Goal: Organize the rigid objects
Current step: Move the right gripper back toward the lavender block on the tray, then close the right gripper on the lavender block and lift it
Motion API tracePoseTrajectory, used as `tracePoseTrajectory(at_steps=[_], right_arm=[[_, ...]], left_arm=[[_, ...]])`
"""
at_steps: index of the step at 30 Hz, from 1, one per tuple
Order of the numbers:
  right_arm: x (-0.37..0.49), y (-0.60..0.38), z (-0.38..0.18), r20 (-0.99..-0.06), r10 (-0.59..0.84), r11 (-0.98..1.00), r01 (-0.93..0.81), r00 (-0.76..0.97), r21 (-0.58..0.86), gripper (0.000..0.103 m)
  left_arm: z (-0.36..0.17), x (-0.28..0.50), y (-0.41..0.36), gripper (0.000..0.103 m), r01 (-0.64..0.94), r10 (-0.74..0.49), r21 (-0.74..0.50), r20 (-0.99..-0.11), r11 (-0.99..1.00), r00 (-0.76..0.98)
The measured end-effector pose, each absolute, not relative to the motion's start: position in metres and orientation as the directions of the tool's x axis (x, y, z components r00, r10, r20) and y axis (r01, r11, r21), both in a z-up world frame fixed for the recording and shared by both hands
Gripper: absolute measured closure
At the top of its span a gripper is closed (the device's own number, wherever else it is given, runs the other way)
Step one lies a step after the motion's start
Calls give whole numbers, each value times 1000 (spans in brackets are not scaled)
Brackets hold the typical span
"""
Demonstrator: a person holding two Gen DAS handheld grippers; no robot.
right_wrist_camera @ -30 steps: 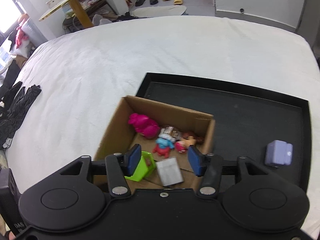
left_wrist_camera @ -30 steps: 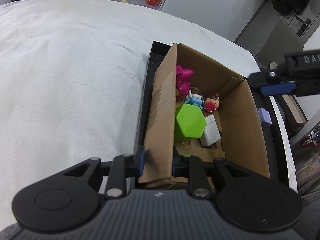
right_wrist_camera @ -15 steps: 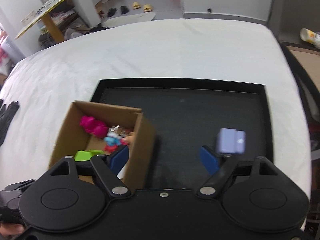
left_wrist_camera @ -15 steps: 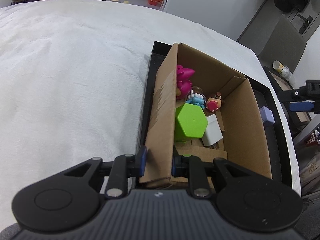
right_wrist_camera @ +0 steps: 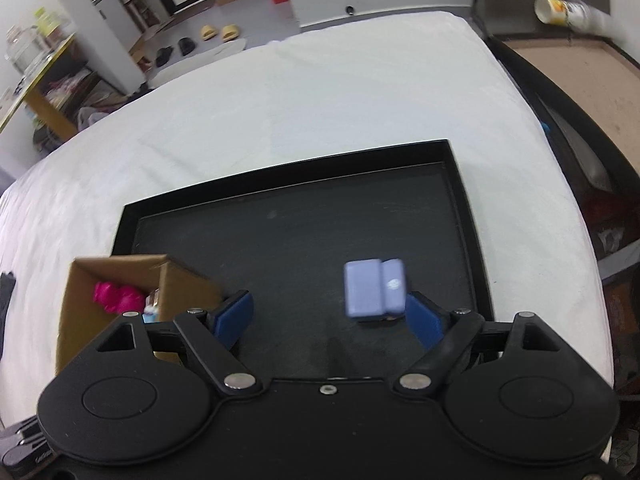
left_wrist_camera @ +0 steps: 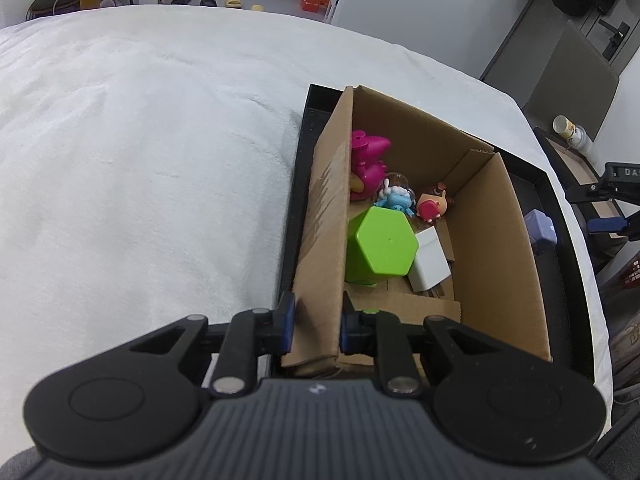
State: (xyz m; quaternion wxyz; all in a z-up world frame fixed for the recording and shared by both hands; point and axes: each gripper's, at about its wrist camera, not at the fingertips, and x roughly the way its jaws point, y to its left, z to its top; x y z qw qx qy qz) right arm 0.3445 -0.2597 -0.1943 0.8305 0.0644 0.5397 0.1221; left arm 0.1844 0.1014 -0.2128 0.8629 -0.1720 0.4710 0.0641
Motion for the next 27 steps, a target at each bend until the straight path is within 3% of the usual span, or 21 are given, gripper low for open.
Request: tracePoseTrajectory(at_steps=[18, 20, 21, 22, 27], right_arm=[[376, -257, -251, -924, 164, 985, -102, 346, 137, 23], [378, -253, -257, -927, 153, 986, -108, 342, 123, 30], [379, -251, -261, -931, 145, 987, -112, 334, 114, 49], [381, -250, -265, -941, 135, 988, -109, 311, 106, 58], [373, -245, -255, -940, 135, 987, -126, 313, 100, 59]], left_arm=[[-215, 185, 101, 84, -268, -52, -230, -841, 935, 539], [-215, 185, 101, 84, -269, -52, -230, -841, 935, 538], [-215, 185, 102, 84, -269, -53, -231, -841, 935, 539], [-215, 185, 101, 84, -267, -54, -231, -840, 935, 539], [-216, 185, 103, 84, -265, -61, -240, -838, 934, 542]])
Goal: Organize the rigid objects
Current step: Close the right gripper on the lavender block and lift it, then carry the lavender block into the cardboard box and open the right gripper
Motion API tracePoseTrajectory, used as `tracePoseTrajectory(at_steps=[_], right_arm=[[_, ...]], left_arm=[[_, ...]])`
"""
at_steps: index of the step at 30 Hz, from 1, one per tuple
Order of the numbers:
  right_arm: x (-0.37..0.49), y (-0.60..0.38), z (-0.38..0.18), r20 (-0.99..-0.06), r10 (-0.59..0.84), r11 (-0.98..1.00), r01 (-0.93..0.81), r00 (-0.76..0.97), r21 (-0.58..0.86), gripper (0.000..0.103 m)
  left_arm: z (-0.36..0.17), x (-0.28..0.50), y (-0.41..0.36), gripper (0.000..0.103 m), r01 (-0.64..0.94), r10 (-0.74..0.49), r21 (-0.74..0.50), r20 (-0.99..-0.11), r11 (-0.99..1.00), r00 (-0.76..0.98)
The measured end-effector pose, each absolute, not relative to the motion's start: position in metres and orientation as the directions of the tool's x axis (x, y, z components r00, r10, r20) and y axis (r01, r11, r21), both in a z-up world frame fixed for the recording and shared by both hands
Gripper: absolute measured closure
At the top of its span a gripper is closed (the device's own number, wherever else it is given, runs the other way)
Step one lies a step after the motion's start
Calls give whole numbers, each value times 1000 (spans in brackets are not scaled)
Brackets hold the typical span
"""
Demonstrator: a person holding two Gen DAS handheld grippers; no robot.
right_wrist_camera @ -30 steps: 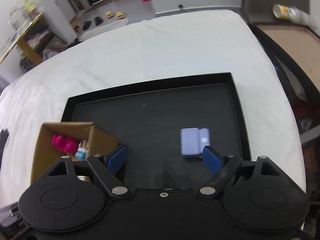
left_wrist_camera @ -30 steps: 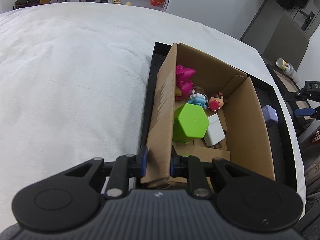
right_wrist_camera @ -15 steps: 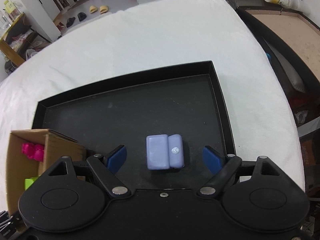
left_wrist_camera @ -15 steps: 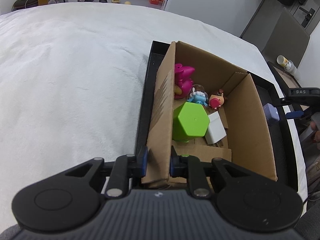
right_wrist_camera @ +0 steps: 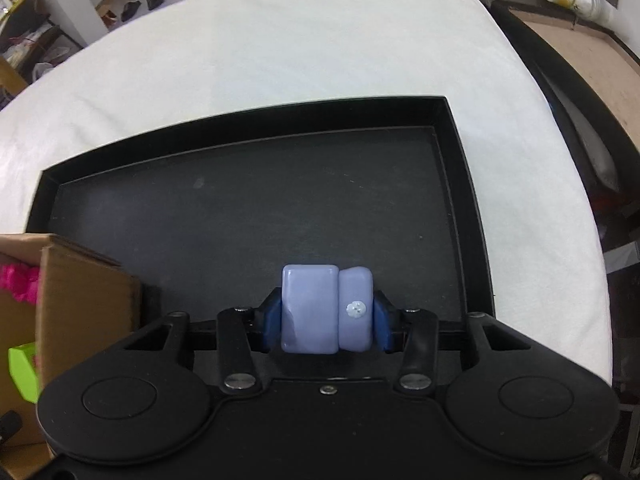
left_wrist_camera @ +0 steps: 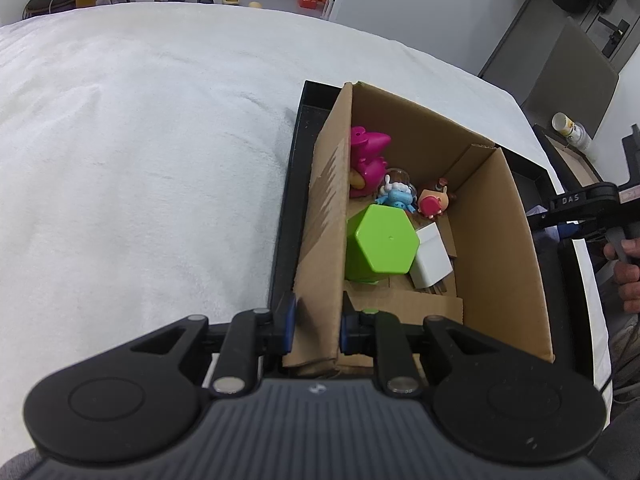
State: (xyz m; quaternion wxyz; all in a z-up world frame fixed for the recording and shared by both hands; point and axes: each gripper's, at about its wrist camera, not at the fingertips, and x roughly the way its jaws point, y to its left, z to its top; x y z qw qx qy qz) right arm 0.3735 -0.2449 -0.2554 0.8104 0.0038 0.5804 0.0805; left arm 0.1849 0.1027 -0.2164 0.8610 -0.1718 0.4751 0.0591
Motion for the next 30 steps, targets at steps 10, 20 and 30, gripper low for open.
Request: tracePoseTrajectory(at_steps=[10, 20, 30], right_arm=[[350, -232, -210, -922, 181, 978, -164, 343, 131, 59], [330, -191, -150, -879, 310, 935, -284, 363, 212, 59], [318, -150, -133, -866, 350, 905, -369, 357, 213, 59]], left_arm=[[-216, 184, 104, 83, -256, -74, -252, -833, 933, 549], [-215, 182, 105, 82, -251, -85, -261, -831, 932, 549], [-212, 177, 109, 83, -251, -102, -291, -815, 923, 571]])
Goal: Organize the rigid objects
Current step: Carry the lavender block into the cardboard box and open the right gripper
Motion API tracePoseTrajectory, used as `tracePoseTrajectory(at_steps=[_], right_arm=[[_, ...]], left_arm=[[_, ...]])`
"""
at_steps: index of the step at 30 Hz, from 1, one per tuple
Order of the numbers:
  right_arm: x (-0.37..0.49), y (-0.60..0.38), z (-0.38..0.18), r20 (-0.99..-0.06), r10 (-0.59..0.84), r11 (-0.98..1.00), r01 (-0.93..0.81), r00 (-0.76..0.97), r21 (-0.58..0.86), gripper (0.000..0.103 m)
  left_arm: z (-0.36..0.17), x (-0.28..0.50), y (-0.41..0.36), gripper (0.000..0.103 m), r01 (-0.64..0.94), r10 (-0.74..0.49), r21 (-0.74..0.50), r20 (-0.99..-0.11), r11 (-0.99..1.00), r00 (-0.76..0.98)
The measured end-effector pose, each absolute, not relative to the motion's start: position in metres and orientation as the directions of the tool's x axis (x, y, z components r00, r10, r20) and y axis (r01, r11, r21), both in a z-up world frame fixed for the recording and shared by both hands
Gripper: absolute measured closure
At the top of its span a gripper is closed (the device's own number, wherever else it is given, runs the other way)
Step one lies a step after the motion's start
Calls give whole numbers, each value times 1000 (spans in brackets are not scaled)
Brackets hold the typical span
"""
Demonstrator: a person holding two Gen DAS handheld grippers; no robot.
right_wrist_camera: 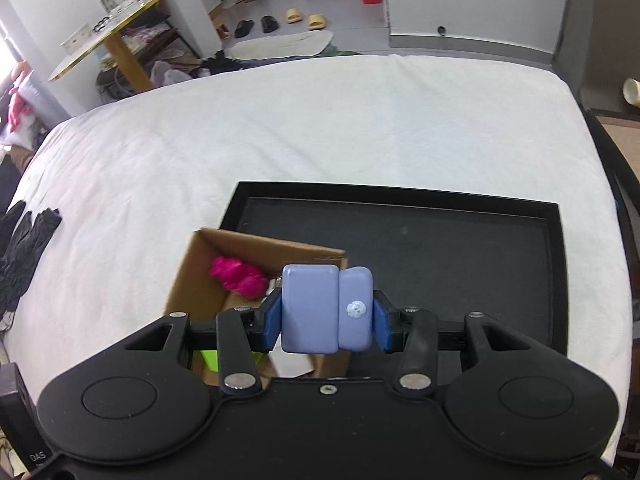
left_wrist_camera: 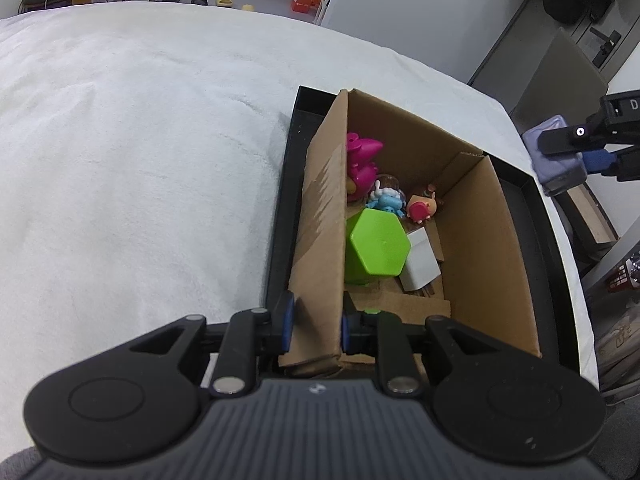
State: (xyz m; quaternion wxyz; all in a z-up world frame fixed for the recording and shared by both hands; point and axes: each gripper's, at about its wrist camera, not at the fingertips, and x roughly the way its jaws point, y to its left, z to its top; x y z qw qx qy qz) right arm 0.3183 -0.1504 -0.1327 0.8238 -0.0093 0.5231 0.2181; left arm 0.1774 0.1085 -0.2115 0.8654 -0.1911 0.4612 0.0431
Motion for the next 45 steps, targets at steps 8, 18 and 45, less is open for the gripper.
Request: tracePoseTrajectory(at_steps=[8, 18, 45], right_arm=[[305, -127, -136, -877, 350, 897, -388, 330, 212, 59], [283, -102, -154, -902, 349, 888, -396, 253, 233, 59], [265, -53, -223, -972, 199, 904, -407, 127, 132, 57]], left_arm=[[-209, 172, 111, 83, -244, -118, -324, -789, 914, 603], [-206, 164, 117, 85, -229, -150, -367, -761, 902, 631], [-212, 162, 127, 84, -197, -212, -433, -727, 880, 654]])
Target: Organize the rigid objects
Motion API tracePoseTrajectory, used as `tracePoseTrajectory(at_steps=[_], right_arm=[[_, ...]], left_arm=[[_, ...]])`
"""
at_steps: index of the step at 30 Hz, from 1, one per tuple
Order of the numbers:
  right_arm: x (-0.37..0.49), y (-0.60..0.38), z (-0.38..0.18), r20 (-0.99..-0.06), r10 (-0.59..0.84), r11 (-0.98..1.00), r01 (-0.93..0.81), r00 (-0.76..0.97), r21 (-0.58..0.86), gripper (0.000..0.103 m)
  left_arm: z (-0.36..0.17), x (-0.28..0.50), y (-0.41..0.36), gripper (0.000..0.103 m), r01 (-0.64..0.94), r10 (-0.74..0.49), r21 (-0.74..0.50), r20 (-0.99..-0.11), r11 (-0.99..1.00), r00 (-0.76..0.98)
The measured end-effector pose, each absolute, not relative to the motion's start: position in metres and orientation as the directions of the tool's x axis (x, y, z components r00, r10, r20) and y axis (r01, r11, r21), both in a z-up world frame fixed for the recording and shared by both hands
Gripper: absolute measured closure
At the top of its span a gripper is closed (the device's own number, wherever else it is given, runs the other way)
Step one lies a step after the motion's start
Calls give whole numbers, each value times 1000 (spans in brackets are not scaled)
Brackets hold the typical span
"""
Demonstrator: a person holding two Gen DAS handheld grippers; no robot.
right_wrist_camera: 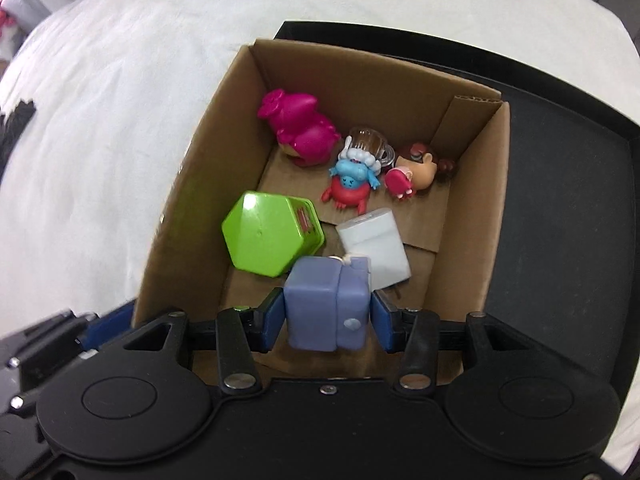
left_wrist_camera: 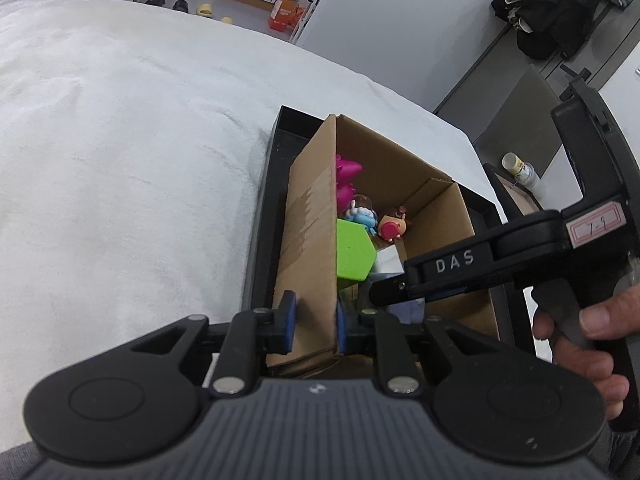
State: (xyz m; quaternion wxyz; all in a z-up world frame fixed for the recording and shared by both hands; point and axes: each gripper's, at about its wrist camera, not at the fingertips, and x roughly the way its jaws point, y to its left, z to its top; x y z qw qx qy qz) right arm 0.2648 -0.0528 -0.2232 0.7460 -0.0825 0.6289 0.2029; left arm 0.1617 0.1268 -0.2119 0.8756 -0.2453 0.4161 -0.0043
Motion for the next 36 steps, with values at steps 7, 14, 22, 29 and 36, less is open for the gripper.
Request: tracePoseTrajectory(at_steps=[7, 14, 22, 29, 36], right_arm=[[265, -57, -215, -965, 237, 907, -382, 114, 177, 57], [266, -74, -193, -946, 285, 904, -373, 155, 211, 57], [265, -105, -167, -917, 348, 898, -348, 195, 267, 56], [254, -136, -149, -884, 406, 893, -303, 232, 331, 52], [245, -173, -134, -840, 437, 893, -268, 321, 362, 34]], left_arm=[[-213, 162, 128, 84, -207, -214, -441, -729, 873, 650], [-213, 163, 126, 85, -212, -204, -429, -737, 878, 644], [-206, 163, 118, 85, -216, -163, -373, -759, 902, 631], [-196, 169, 116, 85, -211, -158, -342, -788, 916, 595], [-172, 170, 105, 81, -233, -91, -253, -835, 939, 543]])
